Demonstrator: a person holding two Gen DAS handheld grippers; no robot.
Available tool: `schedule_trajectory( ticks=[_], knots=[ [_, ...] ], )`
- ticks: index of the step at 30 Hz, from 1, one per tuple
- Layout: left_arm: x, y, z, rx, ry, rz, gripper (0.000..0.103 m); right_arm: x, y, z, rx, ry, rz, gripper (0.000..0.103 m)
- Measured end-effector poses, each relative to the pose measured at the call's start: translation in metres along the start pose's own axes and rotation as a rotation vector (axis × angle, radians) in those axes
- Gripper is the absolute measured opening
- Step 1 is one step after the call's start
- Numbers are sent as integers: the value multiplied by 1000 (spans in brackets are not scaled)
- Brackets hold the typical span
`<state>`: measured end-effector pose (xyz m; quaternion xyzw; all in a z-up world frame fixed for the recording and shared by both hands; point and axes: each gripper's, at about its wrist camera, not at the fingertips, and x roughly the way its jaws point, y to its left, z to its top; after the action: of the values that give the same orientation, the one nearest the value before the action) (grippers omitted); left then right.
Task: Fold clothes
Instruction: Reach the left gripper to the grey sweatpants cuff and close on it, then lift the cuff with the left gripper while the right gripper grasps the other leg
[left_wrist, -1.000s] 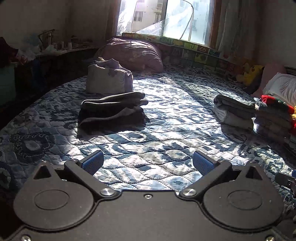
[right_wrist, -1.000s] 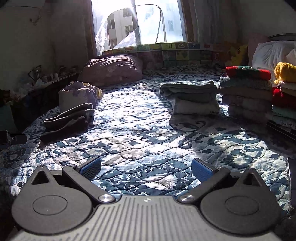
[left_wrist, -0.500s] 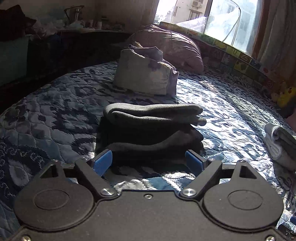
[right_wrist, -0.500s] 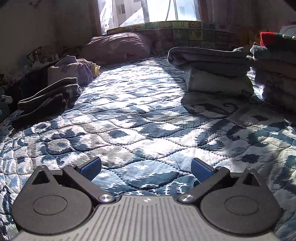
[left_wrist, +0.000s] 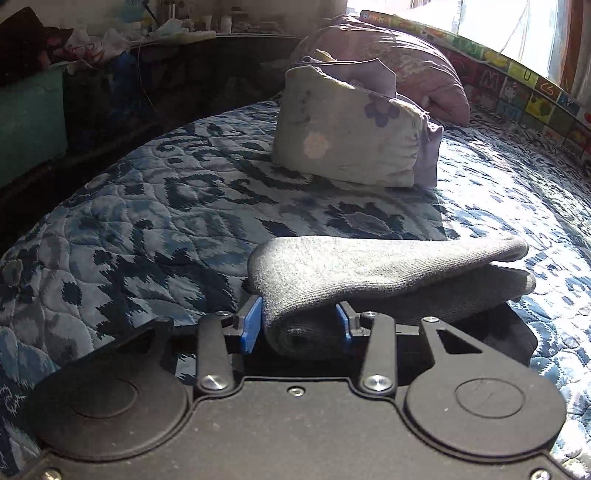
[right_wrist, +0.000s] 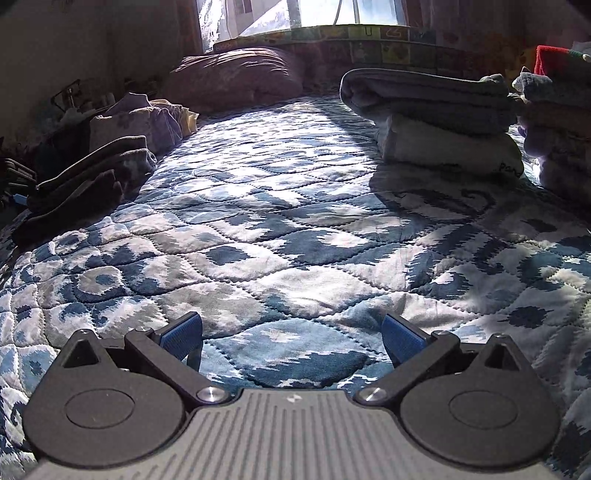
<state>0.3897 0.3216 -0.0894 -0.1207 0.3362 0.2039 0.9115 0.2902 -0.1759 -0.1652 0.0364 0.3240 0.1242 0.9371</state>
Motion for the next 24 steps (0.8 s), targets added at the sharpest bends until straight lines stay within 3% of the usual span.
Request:
schedule_trajectory(
  ticks=[4, 12, 16, 18, 24],
  knots=[
    [-20, -6, 1, -6, -25, -19, 12, -1, 0, 2, 5, 2, 1, 103],
    [-132, -62, 7, 60, -155, -233, 11, -19, -18, 4, 108, -18, 61, 102],
    [-193, -89, -6, 25, -245, -394, 11, -37, -35, 5, 159, -54, 75, 102],
    [-215, -102, -11, 31, -269, -436, 11, -48, -47, 4, 175, -75, 66, 102],
    [-255, -162, -41, 121, -241, -556, 11, -81, -92, -5, 255, -115, 57, 102]
  ],
)
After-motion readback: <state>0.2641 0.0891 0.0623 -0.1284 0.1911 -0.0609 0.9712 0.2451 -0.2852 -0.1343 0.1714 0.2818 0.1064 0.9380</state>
